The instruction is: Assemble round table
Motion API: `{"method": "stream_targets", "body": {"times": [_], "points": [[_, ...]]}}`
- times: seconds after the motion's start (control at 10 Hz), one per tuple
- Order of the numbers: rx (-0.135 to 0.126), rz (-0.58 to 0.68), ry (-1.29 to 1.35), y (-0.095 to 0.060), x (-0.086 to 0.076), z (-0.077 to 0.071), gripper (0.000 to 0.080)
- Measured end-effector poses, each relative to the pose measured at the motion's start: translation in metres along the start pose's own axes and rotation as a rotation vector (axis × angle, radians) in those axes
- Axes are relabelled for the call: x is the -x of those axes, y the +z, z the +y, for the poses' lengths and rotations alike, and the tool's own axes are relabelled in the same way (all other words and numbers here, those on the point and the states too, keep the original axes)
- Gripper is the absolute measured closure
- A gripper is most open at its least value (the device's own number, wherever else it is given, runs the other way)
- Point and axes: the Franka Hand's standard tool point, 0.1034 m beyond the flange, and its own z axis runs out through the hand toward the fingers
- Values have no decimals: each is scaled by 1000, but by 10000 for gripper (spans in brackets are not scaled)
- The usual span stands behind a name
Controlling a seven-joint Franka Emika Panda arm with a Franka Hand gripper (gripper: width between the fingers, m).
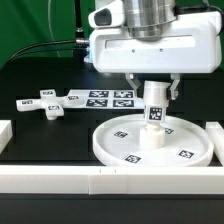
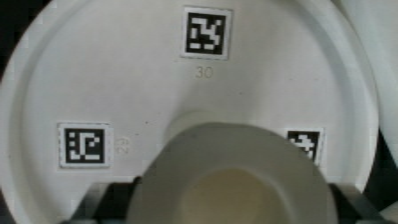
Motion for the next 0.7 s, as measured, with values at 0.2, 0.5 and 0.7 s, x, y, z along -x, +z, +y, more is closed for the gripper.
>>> {"method": "stream_targets", "body": {"times": [0.2,0.5,0.7], "points": [[-4,-2,126,0,1,-1,390],[-10,-7,277,1,2,-3,390],[-15,-11,383,1,3,-4,390]]}}
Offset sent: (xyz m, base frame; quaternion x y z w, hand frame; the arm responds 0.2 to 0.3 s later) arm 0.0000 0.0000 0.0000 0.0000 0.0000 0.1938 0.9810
